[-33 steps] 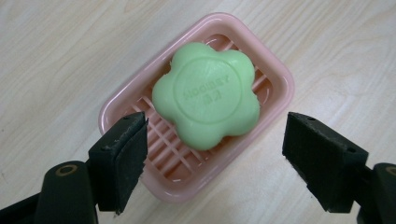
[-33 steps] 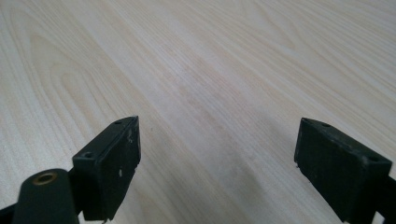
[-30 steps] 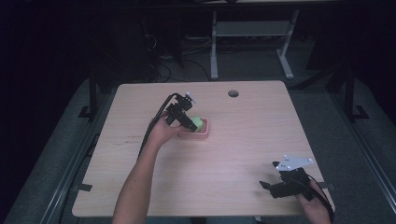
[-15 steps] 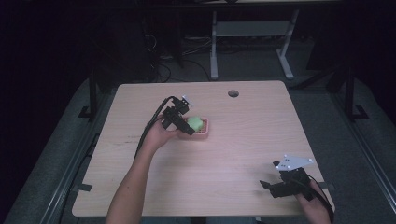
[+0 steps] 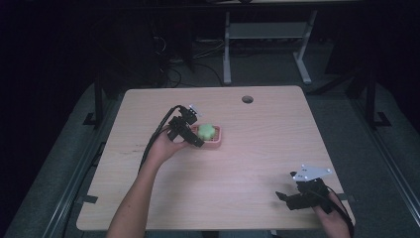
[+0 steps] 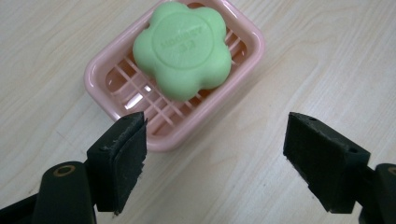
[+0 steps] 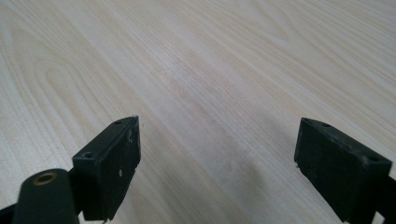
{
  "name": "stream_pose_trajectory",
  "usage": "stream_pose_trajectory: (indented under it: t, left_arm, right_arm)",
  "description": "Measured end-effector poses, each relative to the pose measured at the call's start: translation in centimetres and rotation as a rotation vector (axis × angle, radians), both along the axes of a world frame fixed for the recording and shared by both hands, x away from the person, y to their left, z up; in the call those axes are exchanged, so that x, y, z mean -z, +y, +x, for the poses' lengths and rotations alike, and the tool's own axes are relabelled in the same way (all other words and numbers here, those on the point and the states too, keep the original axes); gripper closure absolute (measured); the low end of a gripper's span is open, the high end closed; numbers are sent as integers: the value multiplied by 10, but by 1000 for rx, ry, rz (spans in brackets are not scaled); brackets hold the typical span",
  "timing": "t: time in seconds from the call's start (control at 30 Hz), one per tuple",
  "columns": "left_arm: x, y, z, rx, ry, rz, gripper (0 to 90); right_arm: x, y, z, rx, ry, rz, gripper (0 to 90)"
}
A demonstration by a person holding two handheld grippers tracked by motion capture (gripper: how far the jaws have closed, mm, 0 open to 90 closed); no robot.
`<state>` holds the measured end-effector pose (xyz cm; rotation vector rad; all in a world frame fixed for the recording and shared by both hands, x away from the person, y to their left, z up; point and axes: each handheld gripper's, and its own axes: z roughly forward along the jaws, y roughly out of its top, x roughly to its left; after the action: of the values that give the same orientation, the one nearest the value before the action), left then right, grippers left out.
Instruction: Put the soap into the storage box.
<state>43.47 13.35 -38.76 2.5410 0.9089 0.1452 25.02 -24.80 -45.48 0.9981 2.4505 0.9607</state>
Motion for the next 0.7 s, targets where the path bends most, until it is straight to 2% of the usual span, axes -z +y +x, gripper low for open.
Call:
stream_pose_trajectory:
  t: [0.57,0.7]
  left_arm:
    - [1,15,-20,12,-9,-11,211]
    - [1,19,-26,0,-14,-31,211]
  right_arm:
    - [1,0,0,14,-3,-5,140]
    - [1,1,0,16,-2,-12,140]
